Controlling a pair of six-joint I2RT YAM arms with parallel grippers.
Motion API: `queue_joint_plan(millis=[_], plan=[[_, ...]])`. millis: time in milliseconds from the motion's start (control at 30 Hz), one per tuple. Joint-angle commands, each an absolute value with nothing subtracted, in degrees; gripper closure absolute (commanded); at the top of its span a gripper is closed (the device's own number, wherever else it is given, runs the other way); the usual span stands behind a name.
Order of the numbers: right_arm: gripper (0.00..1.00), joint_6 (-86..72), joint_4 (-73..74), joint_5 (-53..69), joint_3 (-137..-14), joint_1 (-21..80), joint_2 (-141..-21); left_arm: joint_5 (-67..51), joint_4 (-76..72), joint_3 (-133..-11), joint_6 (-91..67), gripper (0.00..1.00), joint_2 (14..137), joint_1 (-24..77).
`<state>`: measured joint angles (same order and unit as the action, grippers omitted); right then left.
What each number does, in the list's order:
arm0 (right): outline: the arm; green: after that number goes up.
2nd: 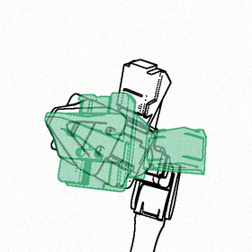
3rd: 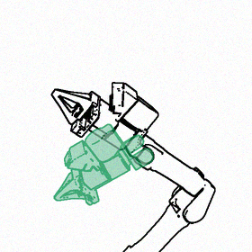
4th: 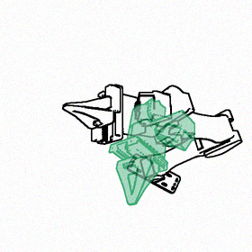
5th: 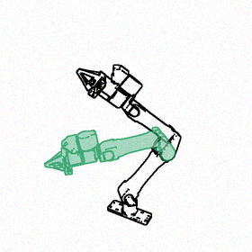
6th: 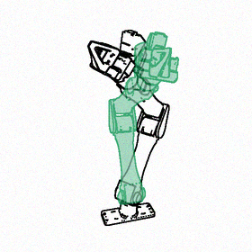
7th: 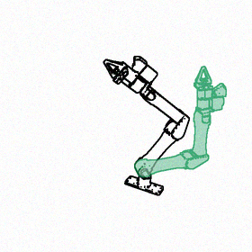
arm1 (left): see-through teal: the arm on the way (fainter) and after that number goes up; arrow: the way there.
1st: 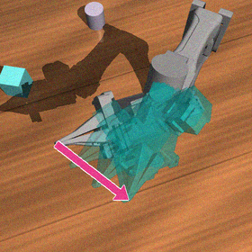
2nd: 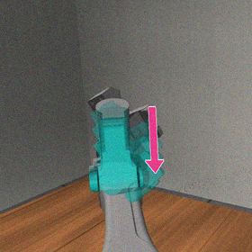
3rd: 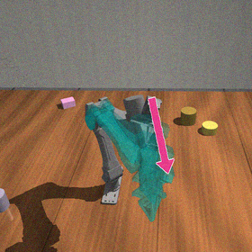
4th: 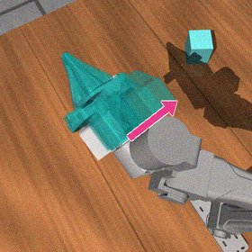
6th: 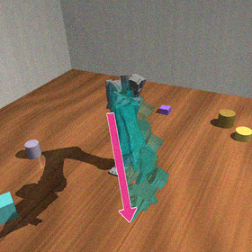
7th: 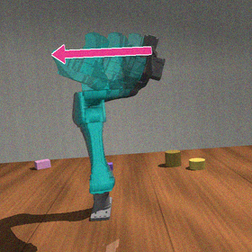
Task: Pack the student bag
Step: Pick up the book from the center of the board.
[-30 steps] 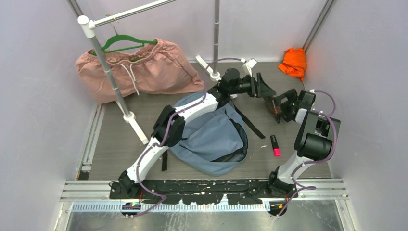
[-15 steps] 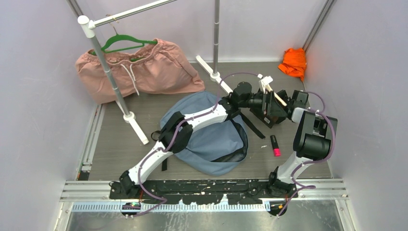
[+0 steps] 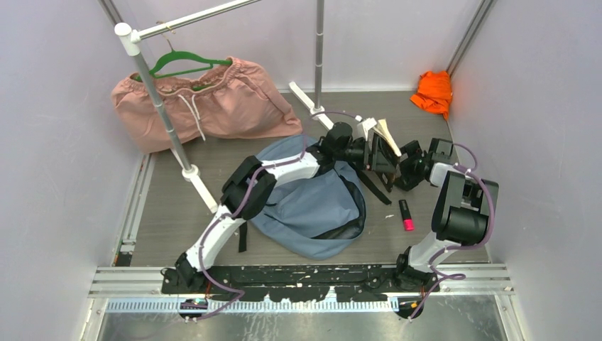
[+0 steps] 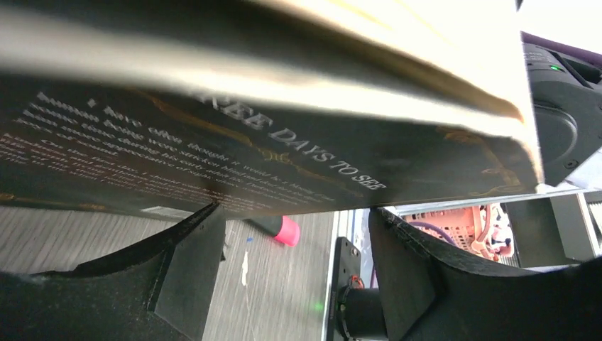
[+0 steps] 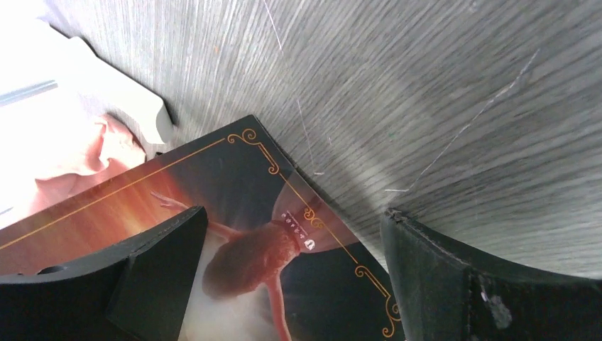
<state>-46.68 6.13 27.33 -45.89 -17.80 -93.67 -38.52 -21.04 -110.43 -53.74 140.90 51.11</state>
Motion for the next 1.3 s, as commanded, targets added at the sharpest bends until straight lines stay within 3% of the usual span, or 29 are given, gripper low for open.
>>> queue_joint_plan(millis=[0, 567, 1000, 1267], plan=[[0.02, -45.94, 8.87, 29.01, -45.14, -17.14, -91.68, -36.58, -19.8, -106.93, -50.29, 0.24, 133.16, 50.72], [0.02, -47.53, 7.84, 27.82, -46.93, -13.62, -93.07, -31.83, -13.92, -97.42, -44.0, 0.09, 122.3, 50.19], [0.02, -47.94, 7.47, 27.25, -47.14, -12.23, -93.64, -29.07, -20.29, -92.53, -51.17, 0.06, 118.24, 49.42], [0.02, -47.22, 8.66, 26.68, -47.22, -12.2, -92.54, -22.78, -15.78, -92.03, -51.27, 0.06, 116.33, 49.39]])
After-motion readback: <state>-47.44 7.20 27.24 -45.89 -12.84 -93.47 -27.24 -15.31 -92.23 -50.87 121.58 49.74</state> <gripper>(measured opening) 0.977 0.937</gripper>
